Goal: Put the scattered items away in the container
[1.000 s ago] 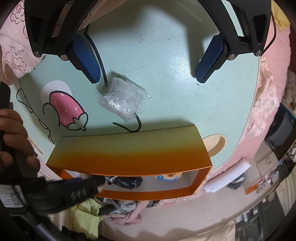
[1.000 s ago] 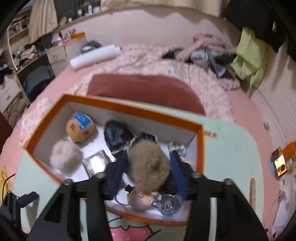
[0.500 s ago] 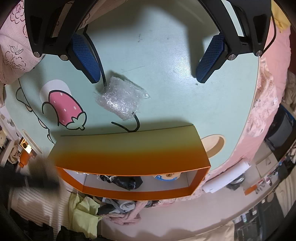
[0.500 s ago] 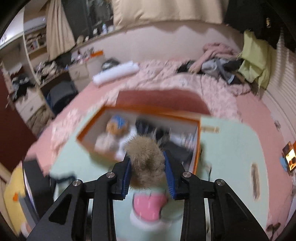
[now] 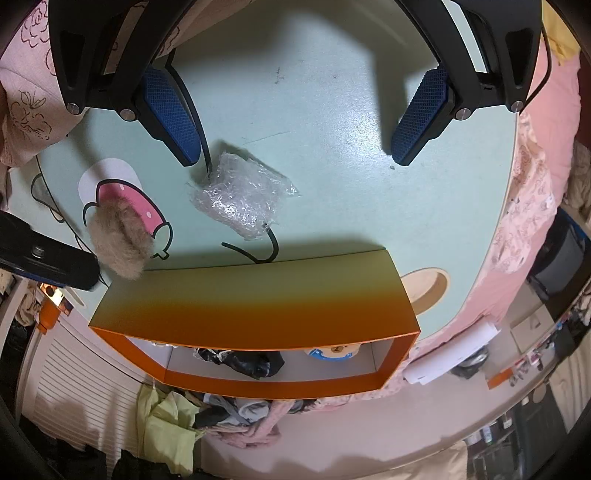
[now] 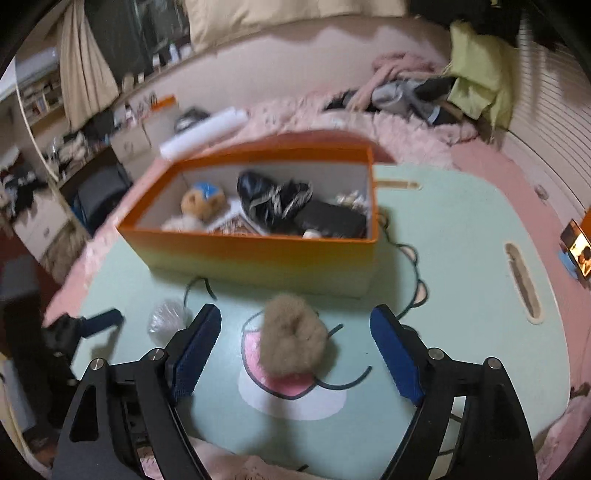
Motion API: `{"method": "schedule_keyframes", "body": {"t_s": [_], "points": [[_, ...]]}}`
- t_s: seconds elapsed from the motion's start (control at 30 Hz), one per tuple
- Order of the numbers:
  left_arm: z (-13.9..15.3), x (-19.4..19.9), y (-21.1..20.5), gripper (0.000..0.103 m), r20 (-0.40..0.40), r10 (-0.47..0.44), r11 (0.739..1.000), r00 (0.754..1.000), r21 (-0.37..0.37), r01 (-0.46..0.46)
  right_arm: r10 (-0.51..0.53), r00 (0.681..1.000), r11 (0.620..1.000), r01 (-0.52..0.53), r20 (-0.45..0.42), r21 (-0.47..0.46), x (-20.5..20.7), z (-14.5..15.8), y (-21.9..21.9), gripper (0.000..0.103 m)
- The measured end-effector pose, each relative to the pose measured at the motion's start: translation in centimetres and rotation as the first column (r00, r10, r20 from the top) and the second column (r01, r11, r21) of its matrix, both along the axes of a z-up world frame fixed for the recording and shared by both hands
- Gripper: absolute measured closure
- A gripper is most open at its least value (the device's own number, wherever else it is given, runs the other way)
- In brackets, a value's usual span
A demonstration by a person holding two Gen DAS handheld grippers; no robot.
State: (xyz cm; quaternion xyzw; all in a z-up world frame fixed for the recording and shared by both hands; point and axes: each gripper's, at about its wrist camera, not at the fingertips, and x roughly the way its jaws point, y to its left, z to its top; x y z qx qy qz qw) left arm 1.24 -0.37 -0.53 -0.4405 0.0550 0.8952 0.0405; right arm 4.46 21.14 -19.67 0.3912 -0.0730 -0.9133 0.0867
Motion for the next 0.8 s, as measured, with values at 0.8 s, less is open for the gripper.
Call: {"method": "schedule_keyframes", "body": {"t_s": [0.8], "points": [[-0.1,0.1,0.2,0.000,0.000,-0.003,1.000,1.000,-0.002,0.003,0.062,0.986,0.982,-0.089,0.157,0.168,1.7,-5.2,-0.9,0.005]]}}
